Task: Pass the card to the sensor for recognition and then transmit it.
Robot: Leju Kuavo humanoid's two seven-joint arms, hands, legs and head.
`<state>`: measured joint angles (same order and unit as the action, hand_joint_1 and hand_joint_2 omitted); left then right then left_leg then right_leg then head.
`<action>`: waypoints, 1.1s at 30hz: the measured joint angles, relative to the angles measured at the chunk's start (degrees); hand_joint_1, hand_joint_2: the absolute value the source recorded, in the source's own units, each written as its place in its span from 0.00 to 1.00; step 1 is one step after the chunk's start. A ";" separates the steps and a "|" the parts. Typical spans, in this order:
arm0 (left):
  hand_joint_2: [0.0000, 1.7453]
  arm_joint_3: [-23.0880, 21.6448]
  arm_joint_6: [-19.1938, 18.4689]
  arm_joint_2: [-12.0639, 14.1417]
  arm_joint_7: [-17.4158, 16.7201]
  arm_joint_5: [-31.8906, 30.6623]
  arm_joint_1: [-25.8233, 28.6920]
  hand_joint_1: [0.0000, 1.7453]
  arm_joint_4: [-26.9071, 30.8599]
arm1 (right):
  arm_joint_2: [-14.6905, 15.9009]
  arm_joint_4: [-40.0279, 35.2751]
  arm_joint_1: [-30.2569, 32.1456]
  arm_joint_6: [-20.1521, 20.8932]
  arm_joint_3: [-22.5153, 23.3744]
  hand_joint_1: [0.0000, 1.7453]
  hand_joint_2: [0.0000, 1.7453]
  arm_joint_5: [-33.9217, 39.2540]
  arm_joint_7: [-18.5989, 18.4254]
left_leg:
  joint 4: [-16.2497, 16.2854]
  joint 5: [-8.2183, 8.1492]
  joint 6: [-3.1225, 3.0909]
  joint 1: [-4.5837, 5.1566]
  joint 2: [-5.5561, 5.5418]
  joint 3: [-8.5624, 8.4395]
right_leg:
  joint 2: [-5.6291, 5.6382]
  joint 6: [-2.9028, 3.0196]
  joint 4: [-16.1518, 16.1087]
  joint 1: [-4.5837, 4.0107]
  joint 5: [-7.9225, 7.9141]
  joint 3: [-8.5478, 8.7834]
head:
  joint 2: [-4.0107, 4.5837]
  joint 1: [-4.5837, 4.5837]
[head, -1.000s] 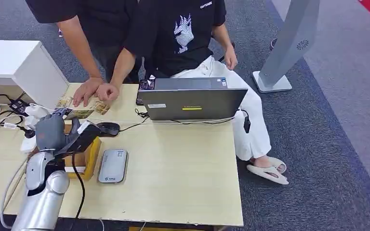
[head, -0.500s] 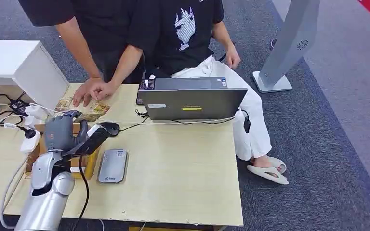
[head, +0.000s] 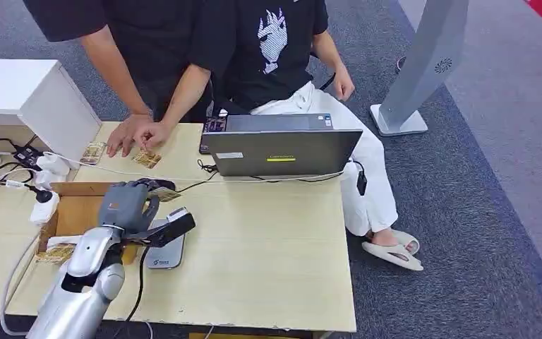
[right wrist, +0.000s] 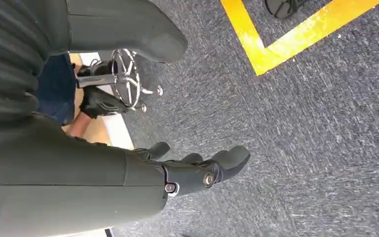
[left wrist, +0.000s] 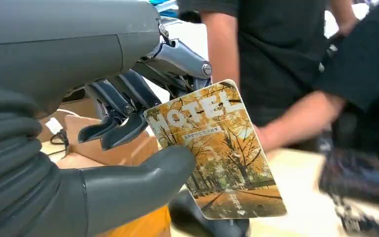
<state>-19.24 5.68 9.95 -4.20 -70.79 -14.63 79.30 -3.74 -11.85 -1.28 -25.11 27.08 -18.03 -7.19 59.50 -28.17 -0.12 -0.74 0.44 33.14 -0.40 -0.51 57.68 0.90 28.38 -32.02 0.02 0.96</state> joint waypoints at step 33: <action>1.00 -6.71 -7.85 7.21 -3.98 1.29 -0.47 1.00 0.81 | -1.20 0.00 0.17 -0.28 3.06 0.00 1.00 -1.49 -0.42 | -0.01 0.00 0.00 0.00 0.01 0.01 | 0.01 0.00 0.01 0.00 0.00 0.00 | 0.00 -0.02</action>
<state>-25.95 -2.17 17.16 -8.17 -69.50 -15.10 80.11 -4.94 -11.85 -1.11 -25.40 30.14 -19.52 -7.61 59.49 -28.16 -0.12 -0.73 0.46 33.15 -0.38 -0.50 57.69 0.90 28.39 -32.03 0.02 0.94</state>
